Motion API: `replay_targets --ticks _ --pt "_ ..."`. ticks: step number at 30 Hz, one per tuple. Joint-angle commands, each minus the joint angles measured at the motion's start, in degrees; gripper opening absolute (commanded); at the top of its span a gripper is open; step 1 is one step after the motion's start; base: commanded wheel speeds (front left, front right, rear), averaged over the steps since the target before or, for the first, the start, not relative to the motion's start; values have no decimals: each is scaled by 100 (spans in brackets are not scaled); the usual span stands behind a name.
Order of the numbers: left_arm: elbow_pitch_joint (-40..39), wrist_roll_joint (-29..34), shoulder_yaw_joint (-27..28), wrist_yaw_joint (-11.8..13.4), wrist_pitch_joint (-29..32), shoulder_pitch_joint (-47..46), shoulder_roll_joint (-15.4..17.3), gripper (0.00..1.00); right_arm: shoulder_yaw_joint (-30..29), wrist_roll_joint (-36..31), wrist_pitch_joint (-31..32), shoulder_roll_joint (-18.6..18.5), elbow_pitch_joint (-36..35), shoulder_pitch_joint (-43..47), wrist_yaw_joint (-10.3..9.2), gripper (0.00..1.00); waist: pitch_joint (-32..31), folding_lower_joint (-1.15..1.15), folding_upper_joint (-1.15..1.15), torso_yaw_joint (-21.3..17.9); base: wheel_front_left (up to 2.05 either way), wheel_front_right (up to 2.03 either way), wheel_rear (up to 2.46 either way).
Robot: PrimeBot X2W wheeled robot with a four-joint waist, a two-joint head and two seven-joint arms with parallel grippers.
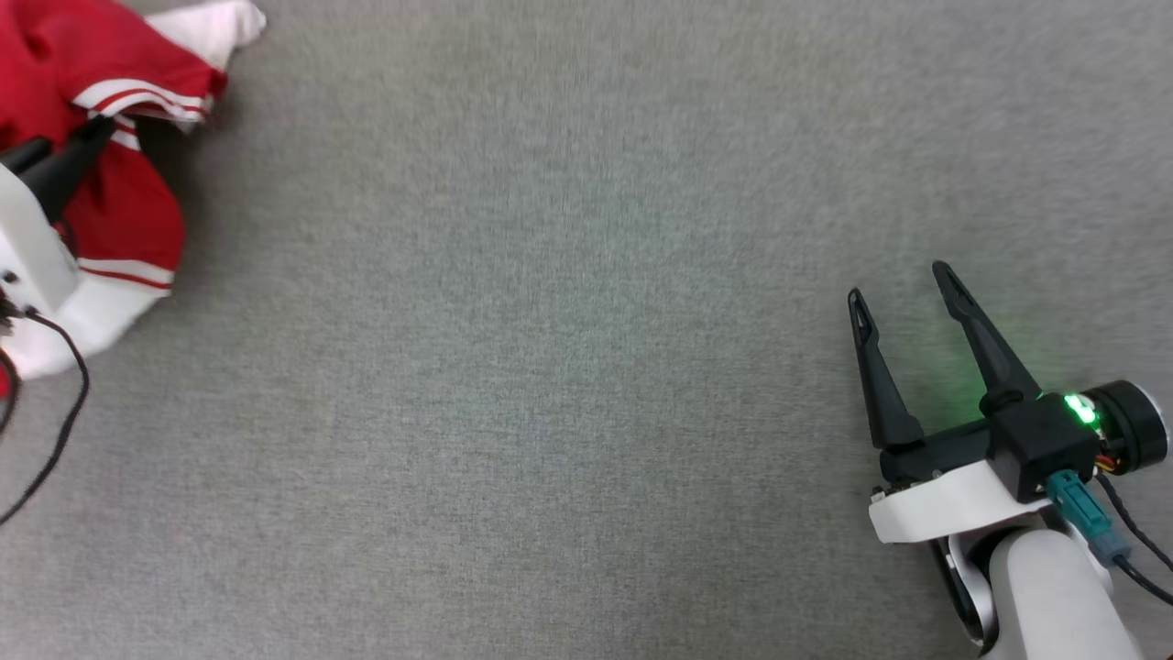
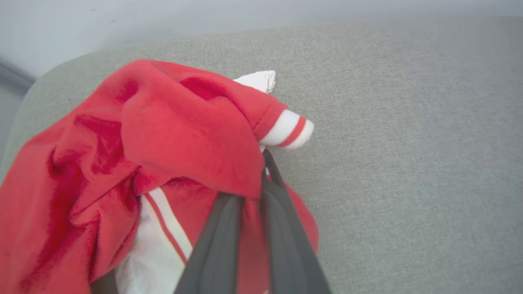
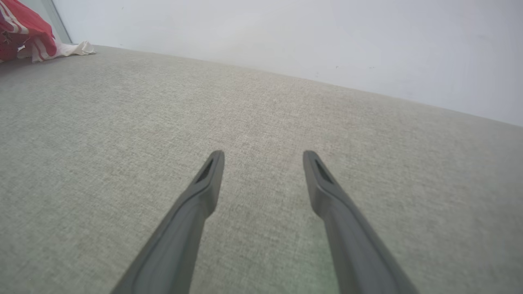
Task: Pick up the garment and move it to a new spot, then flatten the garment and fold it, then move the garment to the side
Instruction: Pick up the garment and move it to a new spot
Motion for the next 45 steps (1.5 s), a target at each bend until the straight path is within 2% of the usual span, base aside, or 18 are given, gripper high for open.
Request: replay_targets --ticks 1,6,11,18,23,29,32,34,36,41,45 --pt "-150 59 -177 -8 -325 99 46 0 -19 62 -9 34 43 72 -5 100 -483 0 0 -115 0 0 0" --pt "-459 270 -676 -8 -968 160 136 0 -100 144 -11 61 122 179 -6 100 -978 0 0 -236 0 0 0" --pt "-856 445 -1296 -8 -1404 141 -5 0 -240 198 -13 82 188 286 -5 100 -1473 0 0 -396 0 0 0" --pt "-1257 678 -2132 -8 -1598 15 -677 0 -506 297 -12 88 167 442 -5 100 -1901 0 0 -625 0 0 0" --pt "-1392 964 -2760 -8 -1575 -55 -1553 0 -818 271 -13 86 82 479 -5 100 -1989 0 0 -799 0 0 0" --pt "-1104 1312 -3797 -8 -1424 56 -2872 0 -1169 236 -13 87 -6 399 -5 100 -1939 0 0 -1026 0 0 0" --pt "-893 1431 -3985 -8 -1199 312 -3441 0 -1214 235 -14 87 -22 359 -5 100 -1891 0 0 -1124 0 0 0" --pt "-817 1583 -4009 -8 -833 611 -3754 0 -1204 247 -13 87 -19 351 -5 100 -1869 0 0 -1160 0 0 0" --pt "-798 1808 -3990 -8 -564 790 -3905 100 -1191 259 -13 87 0 368 -5 100 -1854 0 0 -1172 0 0 0" --pt "-703 1938 -3997 -1 -559 1096 -3986 100 -1166 248 -13 87 58 454 -5 100 -1903 0 0 -1026 0 0 0" --pt "-537 1721 -3994 -1 -1106 926 -3859 100 -1160 196 -13 86 106 542 -5 100 -2065 0 0 -813 0 0 0"
